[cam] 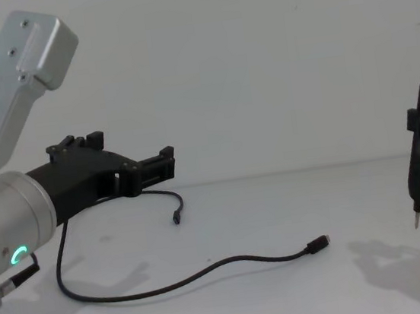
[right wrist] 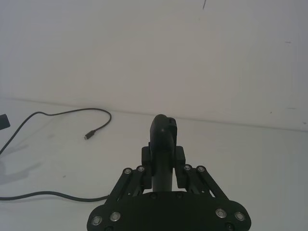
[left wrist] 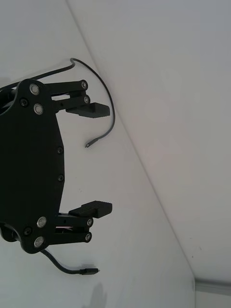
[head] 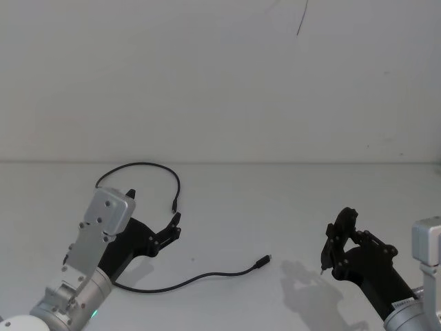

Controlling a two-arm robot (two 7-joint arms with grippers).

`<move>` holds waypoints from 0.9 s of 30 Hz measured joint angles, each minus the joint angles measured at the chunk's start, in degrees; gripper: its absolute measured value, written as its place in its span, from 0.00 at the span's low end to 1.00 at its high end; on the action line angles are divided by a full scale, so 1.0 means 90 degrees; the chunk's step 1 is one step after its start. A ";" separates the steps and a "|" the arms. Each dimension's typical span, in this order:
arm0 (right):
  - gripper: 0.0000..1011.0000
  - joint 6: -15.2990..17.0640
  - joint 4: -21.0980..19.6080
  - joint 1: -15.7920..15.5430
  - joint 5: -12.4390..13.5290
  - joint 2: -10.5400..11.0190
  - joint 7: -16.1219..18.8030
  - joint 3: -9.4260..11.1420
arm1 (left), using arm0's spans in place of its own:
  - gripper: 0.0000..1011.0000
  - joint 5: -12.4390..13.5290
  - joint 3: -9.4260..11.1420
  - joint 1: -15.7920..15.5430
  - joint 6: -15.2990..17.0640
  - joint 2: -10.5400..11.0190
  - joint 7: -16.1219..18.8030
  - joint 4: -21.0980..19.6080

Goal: Pick up the data cable with the one hand.

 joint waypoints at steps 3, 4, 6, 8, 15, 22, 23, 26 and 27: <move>0.26 0.0000 0.0000 0.0000 0.0000 0.0000 0.0000 0.0000 | 0.99 0.0000 0.0002 0.0000 0.0000 0.0000 0.0000 0.0000; 0.26 0.0000 0.0000 0.0000 0.0000 0.0000 0.0000 0.0000 | 0.99 0.0000 0.0002 0.0000 0.0000 0.0000 0.0000 0.0000; 0.26 0.0000 0.0000 0.0000 0.0000 0.0000 0.0000 0.0000 | 0.99 0.0000 0.0003 0.0000 0.0000 0.0000 0.0000 0.0000; 0.26 0.0000 0.0000 0.0000 0.0000 0.0000 0.0000 0.0000 | 0.99 0.0000 0.0003 0.0000 0.0000 0.0000 0.0000 0.0000; 0.26 0.0000 0.0000 0.0000 0.0000 0.0000 0.0000 0.0000 | 0.99 0.0000 0.0004 0.0000 -0.0003 0.0000 0.0000 0.0004; 0.26 0.0000 0.0000 0.0000 0.0000 0.0000 0.0000 0.0000 | 0.99 -0.0001 0.0004 0.0000 -0.0004 0.0000 0.0000 0.0005; 0.26 0.0000 0.0000 0.0000 0.0000 0.0000 0.0000 0.0000 | 0.99 -0.0001 0.0004 0.0000 -0.0005 0.0000 0.0000 0.0004; 0.26 0.0000 0.0000 0.0000 0.0000 0.0000 0.0000 0.0000 | 0.99 0.0000 0.0004 0.0000 -0.0005 0.0000 0.0000 0.0005; 0.26 0.0000 0.0000 0.0000 0.0000 0.0000 0.0000 0.0000 | 0.99 0.0000 0.0004 0.0000 -0.0005 0.0000 0.0000 0.0004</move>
